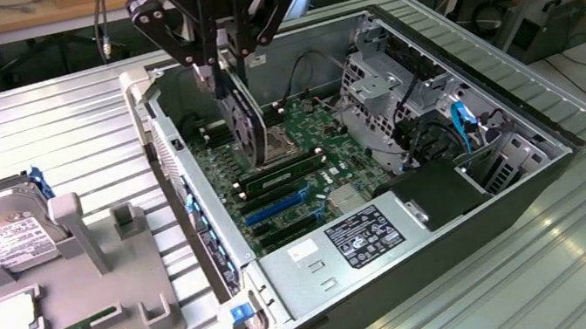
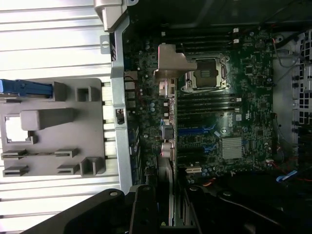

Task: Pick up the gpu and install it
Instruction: 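Pick up the gpu and move the gpu toward the slot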

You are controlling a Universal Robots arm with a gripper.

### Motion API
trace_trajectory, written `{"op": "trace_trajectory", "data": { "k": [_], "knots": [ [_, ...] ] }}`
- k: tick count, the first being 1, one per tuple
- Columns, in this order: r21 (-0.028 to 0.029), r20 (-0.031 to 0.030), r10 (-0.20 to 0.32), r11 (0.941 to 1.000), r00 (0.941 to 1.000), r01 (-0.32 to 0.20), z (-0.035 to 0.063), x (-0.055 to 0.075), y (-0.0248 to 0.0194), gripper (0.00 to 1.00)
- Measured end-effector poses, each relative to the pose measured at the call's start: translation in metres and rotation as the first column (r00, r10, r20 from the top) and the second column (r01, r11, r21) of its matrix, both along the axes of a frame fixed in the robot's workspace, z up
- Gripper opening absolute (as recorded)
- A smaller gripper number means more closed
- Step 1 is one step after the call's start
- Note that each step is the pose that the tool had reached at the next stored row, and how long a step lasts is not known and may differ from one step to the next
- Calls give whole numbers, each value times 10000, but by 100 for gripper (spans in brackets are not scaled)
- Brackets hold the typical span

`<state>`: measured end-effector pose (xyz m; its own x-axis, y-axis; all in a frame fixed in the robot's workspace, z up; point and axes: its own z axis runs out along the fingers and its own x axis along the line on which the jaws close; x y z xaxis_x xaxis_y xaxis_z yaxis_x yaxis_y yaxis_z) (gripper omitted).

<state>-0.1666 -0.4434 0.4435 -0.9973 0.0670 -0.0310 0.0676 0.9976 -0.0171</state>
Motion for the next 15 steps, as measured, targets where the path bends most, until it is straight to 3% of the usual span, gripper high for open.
{"op": "trace_trajectory", "data": {
  "k": [15],
  "knots": [
    [-12,0,2,10000,10000,-2,0,71,0,26]
  ]
}}
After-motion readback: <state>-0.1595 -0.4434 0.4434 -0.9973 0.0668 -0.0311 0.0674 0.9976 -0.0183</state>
